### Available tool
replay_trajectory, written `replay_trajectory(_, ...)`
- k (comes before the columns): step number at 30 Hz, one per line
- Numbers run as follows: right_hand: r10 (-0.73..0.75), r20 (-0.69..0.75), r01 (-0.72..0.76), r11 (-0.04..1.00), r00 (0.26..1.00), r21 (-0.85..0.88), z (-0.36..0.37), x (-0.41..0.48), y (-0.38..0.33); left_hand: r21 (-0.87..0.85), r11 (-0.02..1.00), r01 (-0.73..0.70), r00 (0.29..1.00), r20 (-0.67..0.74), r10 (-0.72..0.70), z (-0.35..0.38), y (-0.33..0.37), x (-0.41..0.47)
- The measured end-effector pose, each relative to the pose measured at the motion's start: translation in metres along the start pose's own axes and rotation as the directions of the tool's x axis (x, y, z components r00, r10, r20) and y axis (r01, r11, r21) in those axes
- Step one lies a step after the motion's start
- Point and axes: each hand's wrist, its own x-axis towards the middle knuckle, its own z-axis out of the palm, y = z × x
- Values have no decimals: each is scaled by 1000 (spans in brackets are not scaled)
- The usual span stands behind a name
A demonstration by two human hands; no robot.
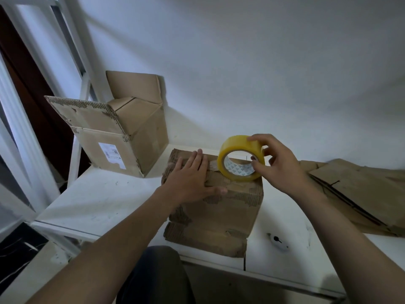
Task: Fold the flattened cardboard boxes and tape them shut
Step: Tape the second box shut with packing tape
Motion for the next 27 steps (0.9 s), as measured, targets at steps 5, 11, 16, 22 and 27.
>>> replay_trajectory(5, -46, 55, 53, 991, 997, -120, -31, 6, -3, 9, 1000, -12, 1000, -18, 12, 1, -2, -2)
replay_trajectory(11, -64, 80, 71, 994, 995, -88, -21, 0, 2, 0, 1000, 29, 1000, 4, -29, -2, 16, 0)
replay_trajectory(16, -51, 116, 65, 990, 992, -123, -19, 2, 9, -14, 1000, -21, 999, -27, 20, 3, 44, 5)
replay_trajectory(22, -76, -35, 71, 991, 997, -111, -23, -16, 16, -9, 1000, 4, 998, -67, -5, 8, 40, 5)
replay_trajectory(27, -56, 6, 56, 974, 998, -222, -43, -8, 10, -4, 1000, 0, 998, -62, -1, 10, 36, 6)
